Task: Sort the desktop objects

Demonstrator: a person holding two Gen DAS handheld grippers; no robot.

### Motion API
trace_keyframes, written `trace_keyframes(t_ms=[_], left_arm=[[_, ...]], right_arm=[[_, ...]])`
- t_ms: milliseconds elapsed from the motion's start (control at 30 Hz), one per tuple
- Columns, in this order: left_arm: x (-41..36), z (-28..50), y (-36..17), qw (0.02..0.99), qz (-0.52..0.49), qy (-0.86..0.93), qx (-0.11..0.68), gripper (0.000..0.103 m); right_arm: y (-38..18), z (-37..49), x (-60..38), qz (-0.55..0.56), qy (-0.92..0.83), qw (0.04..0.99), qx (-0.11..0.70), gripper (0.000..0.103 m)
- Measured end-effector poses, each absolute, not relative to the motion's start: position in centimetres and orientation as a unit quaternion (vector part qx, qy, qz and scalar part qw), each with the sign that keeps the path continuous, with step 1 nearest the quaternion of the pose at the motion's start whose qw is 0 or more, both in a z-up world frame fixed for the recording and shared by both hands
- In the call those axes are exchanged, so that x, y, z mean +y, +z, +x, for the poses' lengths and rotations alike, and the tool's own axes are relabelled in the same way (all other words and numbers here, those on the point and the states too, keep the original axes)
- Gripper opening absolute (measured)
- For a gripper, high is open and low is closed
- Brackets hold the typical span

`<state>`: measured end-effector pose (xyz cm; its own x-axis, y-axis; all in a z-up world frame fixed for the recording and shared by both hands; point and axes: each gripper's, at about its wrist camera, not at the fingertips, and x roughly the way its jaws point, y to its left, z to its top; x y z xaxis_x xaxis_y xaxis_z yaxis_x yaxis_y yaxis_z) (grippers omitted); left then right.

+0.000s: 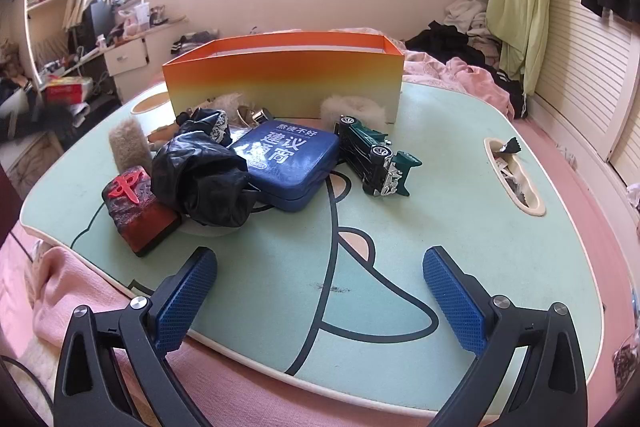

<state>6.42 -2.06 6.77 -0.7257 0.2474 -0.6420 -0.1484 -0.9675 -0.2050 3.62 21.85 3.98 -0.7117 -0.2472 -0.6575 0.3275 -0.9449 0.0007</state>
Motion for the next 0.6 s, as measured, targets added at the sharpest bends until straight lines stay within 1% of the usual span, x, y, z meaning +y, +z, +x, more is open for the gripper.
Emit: trace_keyframes(t_ms=[133, 200, 267, 300, 333, 433, 600], left_arm=[[-2.3, 6.9, 3.3, 0.11, -0.379, 0.917, -0.064, 0.083], [-1.7, 6.7, 2.1, 0.103, -0.386, 0.916, -0.045, 0.083], [-0.4, 7.0, 1.5, 0.078, -0.363, 0.928, -0.004, 0.085], [0.5, 7.2, 1.0, 0.06, -0.347, 0.935, 0.025, 0.093], [0.8, 7.4, 0.8, 0.063, -0.335, 0.94, 0.024, 0.103], [1.0, 7.6, 0.9, 0.085, -0.332, 0.939, 0.026, 0.103], [0.9, 7.7, 1.1, 0.087, -0.326, 0.941, 0.024, 0.103]], right_arm=[[3.7, 3.6, 21.8, 0.346, -0.923, 0.156, 0.058, 0.103], [3.8, 3.6, 21.8, 0.346, -0.923, 0.156, 0.058, 0.103], [3.8, 3.7, 21.7, 0.346, -0.923, 0.156, 0.059, 0.103], [3.9, 3.8, 21.6, 0.346, -0.923, 0.156, 0.058, 0.103], [3.7, 3.8, 21.6, 0.347, -0.923, 0.156, 0.059, 0.103], [3.6, 3.8, 21.6, 0.346, -0.923, 0.156, 0.058, 0.103], [4.2, 4.1, 21.5, 0.343, -0.923, 0.167, 0.055, 0.103]])
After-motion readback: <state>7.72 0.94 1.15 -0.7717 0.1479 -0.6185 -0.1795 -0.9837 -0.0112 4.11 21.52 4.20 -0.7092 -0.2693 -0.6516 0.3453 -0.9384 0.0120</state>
